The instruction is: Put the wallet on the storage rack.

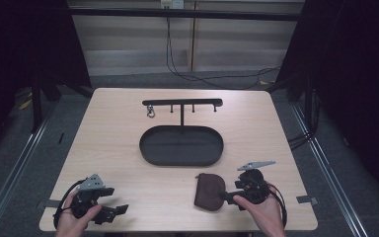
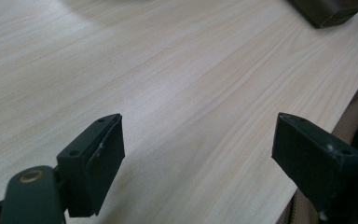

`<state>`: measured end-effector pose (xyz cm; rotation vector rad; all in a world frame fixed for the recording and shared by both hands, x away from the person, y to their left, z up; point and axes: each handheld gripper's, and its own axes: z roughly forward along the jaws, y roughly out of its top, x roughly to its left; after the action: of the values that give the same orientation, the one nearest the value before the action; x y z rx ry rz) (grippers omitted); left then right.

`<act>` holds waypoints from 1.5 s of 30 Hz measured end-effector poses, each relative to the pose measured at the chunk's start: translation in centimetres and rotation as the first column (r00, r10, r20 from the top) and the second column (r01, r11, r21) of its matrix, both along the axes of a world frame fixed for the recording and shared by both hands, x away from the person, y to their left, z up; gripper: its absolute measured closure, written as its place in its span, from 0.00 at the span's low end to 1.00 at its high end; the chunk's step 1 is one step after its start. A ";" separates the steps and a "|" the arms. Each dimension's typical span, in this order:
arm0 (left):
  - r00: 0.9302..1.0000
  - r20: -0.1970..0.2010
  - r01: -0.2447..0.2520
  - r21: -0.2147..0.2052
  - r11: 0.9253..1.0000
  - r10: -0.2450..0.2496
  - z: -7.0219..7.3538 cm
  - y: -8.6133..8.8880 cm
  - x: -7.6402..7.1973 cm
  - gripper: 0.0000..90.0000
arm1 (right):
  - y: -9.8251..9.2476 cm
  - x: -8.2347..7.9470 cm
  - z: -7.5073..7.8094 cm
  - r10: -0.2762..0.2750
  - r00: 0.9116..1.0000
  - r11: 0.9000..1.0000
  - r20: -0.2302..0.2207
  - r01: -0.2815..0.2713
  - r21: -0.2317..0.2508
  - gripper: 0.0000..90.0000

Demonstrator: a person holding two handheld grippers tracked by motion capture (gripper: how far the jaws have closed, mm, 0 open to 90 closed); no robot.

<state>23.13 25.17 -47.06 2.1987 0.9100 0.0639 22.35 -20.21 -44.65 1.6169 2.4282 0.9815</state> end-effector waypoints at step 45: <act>1.000 -0.015 0.028 0.002 1.000 -0.028 0.0 0.2 0.3 0.19 | 6.1 8.5 -1.9 0.087 0.898 0.965 -0.431 -0.184 -0.189 0.15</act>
<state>23.41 25.37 -47.06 2.2165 0.8883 0.0353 30.84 -14.09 -46.56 1.7393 2.8331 0.3658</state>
